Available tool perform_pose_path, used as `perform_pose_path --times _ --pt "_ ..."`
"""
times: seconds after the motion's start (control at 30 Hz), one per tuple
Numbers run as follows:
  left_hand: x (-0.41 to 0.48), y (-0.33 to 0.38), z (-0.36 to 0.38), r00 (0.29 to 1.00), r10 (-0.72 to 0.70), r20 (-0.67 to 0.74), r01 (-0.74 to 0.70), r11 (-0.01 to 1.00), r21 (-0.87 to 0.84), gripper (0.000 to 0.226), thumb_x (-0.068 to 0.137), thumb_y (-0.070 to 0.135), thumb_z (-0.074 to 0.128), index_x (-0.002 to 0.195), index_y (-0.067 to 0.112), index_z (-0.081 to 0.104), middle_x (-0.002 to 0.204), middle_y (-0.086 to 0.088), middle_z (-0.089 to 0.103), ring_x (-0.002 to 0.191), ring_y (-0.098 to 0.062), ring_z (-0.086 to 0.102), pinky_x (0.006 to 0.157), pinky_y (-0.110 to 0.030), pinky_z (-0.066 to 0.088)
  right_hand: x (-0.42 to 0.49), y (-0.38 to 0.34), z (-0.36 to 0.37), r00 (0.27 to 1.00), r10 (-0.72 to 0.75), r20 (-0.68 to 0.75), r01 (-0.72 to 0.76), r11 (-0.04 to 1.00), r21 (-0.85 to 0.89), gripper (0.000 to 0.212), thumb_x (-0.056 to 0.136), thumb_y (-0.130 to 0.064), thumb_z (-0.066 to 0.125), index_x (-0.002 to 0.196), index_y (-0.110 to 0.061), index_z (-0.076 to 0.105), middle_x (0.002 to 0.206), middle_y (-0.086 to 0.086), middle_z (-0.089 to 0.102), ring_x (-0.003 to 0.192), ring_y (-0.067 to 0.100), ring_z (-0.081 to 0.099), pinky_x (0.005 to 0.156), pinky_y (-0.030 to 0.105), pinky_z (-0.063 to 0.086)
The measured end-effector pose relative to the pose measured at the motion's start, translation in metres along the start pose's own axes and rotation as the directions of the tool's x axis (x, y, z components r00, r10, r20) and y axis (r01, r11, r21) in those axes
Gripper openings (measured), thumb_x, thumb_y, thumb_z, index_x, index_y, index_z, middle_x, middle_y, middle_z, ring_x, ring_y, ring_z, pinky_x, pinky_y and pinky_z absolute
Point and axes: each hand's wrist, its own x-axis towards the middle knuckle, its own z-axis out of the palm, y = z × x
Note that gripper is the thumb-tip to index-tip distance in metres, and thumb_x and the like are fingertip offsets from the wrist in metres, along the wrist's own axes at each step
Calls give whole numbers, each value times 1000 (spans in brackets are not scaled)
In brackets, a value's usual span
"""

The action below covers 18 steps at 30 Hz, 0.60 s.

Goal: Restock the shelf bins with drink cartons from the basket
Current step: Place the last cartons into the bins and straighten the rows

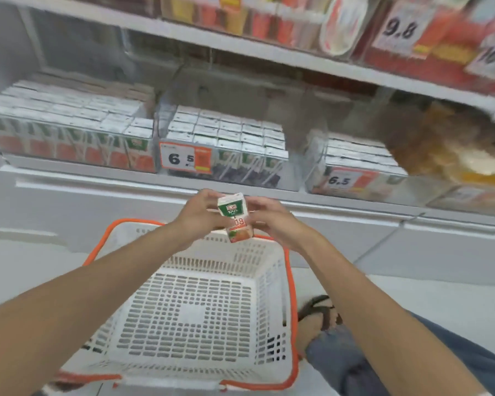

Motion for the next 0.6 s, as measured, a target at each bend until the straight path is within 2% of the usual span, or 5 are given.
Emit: perform_pose_path --times 0.1,0.2,0.27,0.37,0.6 --pt "0 39 41 986 157 58 -163 979 124 56 66 -9 81 111 8 51 101 -14 67 82 -22 65 63 -23 54 -31 -28 -33 986 -129 -102 116 985 -126 55 88 7 58 137 -17 50 125 11 63 106 19 61 99 37 47" --pt "2 76 79 950 277 143 -300 936 182 66 63 -6 85 117 10 50 103 -18 68 84 -27 67 75 -38 57 -59 -52 -67 967 -228 -112 184 932 -311 55 90 -3 64 133 -34 50 113 -5 65 94 3 62 83 18 52" --pt "8 96 103 919 347 186 -384 894 231 69 63 -5 85 120 12 50 102 -17 69 91 -30 68 81 -42 57 -71 -65 -95 957 -259 -126 190 897 -399 37 89 -1 65 116 -25 62 96 -6 65 76 -4 59 71 12 48" --pt "25 121 135 863 454 222 -504 812 294 68 65 9 88 121 18 51 102 -6 66 92 -19 66 76 -27 55 -81 -78 -144 925 -313 -216 169 847 -504 13 88 -4 67 100 0 65 85 10 64 68 3 56 63 18 44" --pt "97 143 212 738 518 432 -668 467 579 69 77 37 78 136 23 46 136 1 53 124 -16 48 105 -36 41 -92 -83 -283 755 -446 -481 119 814 -568 35 86 -6 71 118 -12 61 110 5 67 101 23 64 83 31 52"
